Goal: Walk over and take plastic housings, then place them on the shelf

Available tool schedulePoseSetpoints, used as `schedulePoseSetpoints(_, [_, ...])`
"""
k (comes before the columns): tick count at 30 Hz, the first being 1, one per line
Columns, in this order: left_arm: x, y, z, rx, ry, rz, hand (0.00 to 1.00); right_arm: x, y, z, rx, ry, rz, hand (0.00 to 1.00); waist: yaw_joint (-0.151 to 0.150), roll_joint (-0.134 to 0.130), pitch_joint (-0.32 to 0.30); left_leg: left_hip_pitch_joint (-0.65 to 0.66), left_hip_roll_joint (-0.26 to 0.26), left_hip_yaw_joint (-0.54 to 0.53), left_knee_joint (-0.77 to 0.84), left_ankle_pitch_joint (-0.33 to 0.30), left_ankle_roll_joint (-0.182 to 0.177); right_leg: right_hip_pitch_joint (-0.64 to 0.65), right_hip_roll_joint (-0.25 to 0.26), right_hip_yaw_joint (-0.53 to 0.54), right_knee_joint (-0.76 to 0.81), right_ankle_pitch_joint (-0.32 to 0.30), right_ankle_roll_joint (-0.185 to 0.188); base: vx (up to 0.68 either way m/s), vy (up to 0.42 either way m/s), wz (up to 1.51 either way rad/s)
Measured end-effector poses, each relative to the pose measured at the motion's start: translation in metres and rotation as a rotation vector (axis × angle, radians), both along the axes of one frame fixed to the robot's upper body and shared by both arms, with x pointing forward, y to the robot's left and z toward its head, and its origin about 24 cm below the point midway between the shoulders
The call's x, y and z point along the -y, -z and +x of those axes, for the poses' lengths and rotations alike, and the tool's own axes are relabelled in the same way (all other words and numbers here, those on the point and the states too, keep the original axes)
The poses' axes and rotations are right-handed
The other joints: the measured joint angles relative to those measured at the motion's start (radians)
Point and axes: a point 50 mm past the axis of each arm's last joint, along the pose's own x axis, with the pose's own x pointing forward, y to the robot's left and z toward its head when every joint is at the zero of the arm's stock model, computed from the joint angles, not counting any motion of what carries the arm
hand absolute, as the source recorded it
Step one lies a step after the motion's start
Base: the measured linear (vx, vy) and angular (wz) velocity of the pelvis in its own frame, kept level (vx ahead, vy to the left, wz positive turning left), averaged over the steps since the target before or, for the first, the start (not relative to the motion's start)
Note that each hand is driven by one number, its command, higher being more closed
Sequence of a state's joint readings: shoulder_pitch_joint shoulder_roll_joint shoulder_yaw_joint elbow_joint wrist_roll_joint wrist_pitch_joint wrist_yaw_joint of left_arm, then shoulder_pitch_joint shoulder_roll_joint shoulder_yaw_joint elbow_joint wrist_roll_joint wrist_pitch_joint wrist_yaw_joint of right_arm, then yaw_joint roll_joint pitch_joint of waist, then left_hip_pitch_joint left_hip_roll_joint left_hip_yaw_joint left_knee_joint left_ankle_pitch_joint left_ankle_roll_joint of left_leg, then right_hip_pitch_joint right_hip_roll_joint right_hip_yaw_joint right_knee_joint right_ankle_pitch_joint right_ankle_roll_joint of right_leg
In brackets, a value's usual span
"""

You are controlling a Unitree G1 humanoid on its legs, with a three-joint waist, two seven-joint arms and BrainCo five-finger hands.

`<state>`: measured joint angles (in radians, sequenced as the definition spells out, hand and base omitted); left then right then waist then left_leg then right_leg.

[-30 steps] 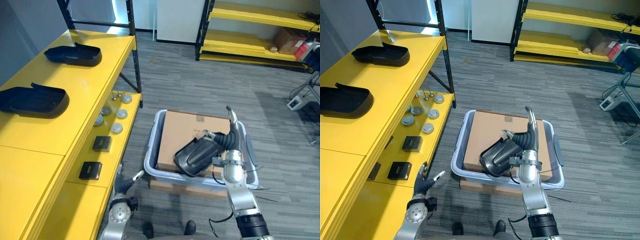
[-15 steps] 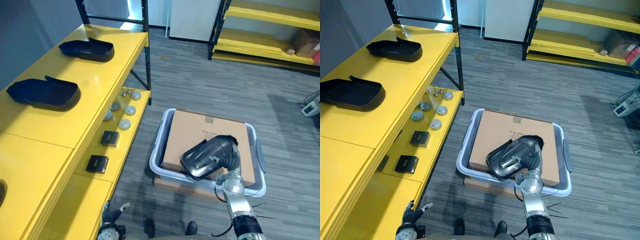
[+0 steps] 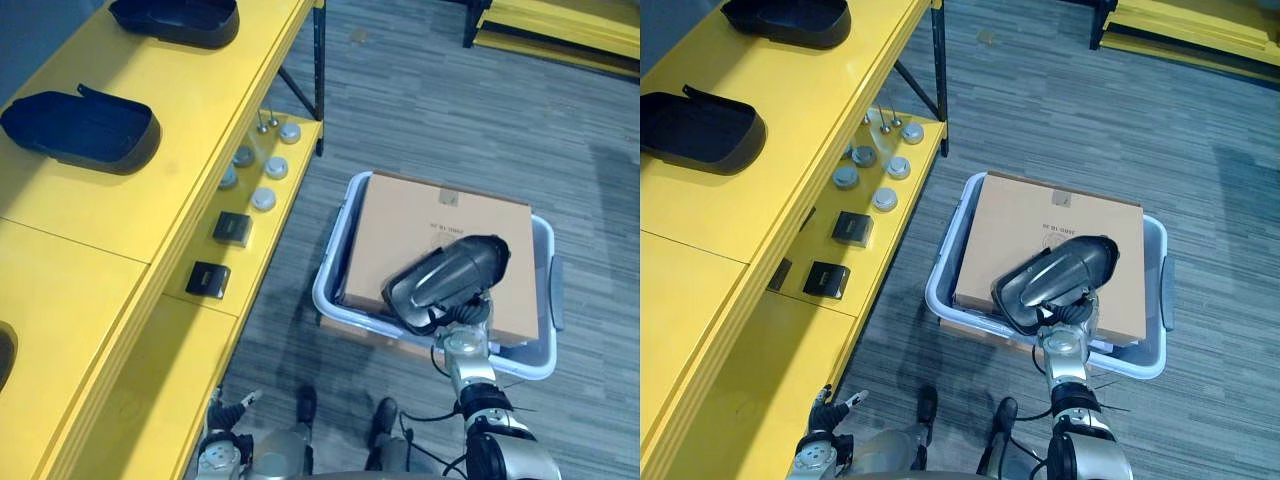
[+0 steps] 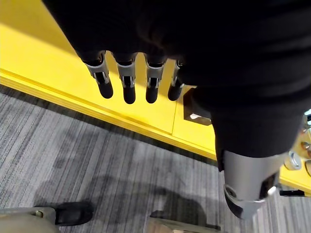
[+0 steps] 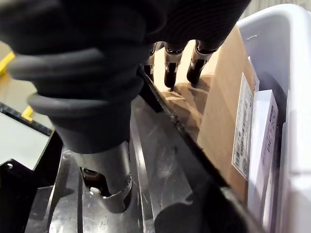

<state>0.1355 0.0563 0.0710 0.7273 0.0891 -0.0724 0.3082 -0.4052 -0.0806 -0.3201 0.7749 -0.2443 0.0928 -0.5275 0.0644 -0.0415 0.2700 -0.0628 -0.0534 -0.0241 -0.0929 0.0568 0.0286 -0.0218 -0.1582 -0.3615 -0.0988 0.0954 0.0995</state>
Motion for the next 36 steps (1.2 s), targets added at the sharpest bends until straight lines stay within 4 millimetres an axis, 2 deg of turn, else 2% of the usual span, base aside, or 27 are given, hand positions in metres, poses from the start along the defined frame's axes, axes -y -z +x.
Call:
schedulePoseSetpoints(2, [0.001,0.000,0.001,0.005,0.002,-0.001,0.00,0.012,0.000,-0.001,-0.009,0.016,-0.015,1.00,0.003,0.000,0.002,-0.001,0.000,0.000,0.000,0.000,0.000,0.000,0.000,-0.001,0.000,0.000,0.000,0.00,0.000,0.00])
schedulePoseSetpoints(4, [0.001,0.000,0.001,0.006,0.001,-0.001,0.00,0.015,-0.002,0.001,-0.001,0.026,0.002,1.00,0.002,0.001,0.008,0.000,0.001,0.000,0.000,0.000,-0.001,0.000,0.001,-0.001,0.000,-0.001,-0.001,0.00,0.000,0.00])
schedulePoseSetpoints(10, [0.001,-0.002,0.005,0.018,0.000,-0.007,0.00,0.000,-0.002,0.007,0.024,-0.010,0.073,1.00,0.004,0.003,0.031,-0.001,0.008,-0.001,-0.001,0.003,-0.005,0.001,0.008,-0.006,0.000,-0.003,-0.005,0.02,-0.014,0.02])
schedulePoseSetpoints(18, [0.002,-0.003,0.009,0.028,0.003,-0.007,0.00,-0.007,0.001,0.005,0.026,-0.029,0.101,1.00,0.004,-0.002,0.033,0.018,0.007,-0.001,-0.001,0.003,-0.006,0.021,0.005,-0.008,0.000,-0.003,-0.005,0.01,-0.002,0.00])
schedulePoseSetpoints(24, [0.002,-0.003,0.009,0.026,0.003,-0.008,0.00,-0.008,-0.008,0.001,0.097,-0.023,0.108,1.00,0.004,-0.003,0.033,0.020,0.006,-0.001,-0.001,0.003,-0.006,0.022,0.003,-0.006,0.000,-0.003,-0.004,0.00,0.000,0.00])
schedulePoseSetpoints(30, [0.002,-0.005,0.011,0.038,0.004,-0.007,0.00,-0.001,-0.031,-0.004,0.217,0.012,0.059,1.00,-0.001,-0.005,0.032,0.028,0.004,-0.001,-0.001,0.003,-0.006,0.031,0.002,-0.006,0.000,-0.003,-0.004,0.00,0.000,0.00])
schedulePoseSetpoints(36, [0.000,-0.012,0.012,0.080,0.003,0.000,0.00,0.005,-0.069,-0.006,0.371,0.014,-0.082,1.00,-0.016,-0.016,0.023,0.031,0.004,-0.002,-0.001,0.003,-0.006,0.033,0.002,-0.006,0.000,-0.003,-0.004,0.00,0.000,0.00])
